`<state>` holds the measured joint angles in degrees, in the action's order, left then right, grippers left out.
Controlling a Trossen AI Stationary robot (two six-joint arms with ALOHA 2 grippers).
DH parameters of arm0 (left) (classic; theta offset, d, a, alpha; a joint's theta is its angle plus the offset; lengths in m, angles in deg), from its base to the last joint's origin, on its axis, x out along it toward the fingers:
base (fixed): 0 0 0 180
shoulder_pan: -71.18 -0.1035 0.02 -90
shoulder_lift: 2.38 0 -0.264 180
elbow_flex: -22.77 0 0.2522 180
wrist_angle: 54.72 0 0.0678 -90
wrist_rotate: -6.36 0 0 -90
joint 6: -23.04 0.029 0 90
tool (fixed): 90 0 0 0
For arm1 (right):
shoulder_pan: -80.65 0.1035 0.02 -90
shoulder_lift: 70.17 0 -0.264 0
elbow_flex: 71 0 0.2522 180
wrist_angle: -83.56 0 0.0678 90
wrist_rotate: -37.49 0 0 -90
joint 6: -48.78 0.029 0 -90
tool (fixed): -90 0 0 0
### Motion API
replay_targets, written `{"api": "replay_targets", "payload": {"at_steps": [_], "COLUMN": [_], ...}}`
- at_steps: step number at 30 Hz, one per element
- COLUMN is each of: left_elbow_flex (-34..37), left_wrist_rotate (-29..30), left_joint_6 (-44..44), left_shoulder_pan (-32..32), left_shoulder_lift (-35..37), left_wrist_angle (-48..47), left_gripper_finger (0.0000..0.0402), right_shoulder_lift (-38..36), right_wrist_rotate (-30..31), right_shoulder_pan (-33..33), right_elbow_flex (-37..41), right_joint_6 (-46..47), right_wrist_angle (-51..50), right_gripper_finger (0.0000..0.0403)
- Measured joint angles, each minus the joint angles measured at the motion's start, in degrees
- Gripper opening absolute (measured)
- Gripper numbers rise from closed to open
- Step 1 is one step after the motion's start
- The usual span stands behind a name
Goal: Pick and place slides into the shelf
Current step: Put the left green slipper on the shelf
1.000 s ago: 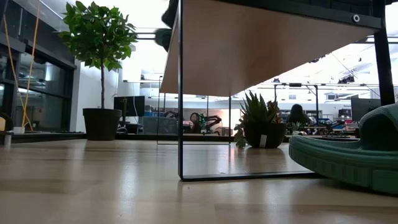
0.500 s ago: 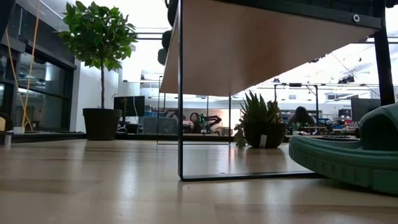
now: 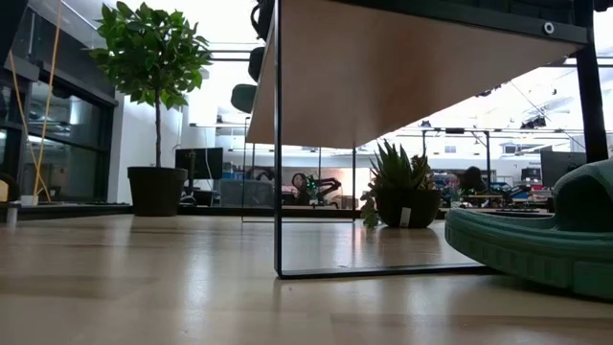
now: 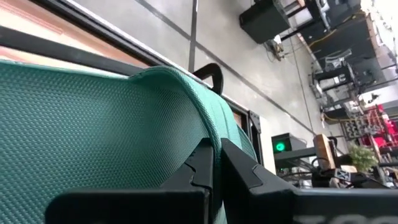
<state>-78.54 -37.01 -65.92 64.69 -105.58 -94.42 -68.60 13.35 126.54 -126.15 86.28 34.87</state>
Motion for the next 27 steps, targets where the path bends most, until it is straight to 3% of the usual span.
{"api": "replay_targets", "payload": {"at_steps": [27], "left_elbow_flex": [0.0], "left_wrist_rotate": [-1.4], "left_joint_6": [0.1], "left_shoulder_pan": [-2.9], "left_shoulder_lift": [-1.3], "left_wrist_angle": [-1.3], "left_gripper_finger": [0.0001], "right_shoulder_lift": [0.0], "right_wrist_rotate": [1.4], "right_shoulder_pan": [0.0], "right_elbow_flex": [0.0], "right_joint_6": [-0.2], "right_wrist_angle": [-0.2], "right_gripper_finger": [0.0113]}}
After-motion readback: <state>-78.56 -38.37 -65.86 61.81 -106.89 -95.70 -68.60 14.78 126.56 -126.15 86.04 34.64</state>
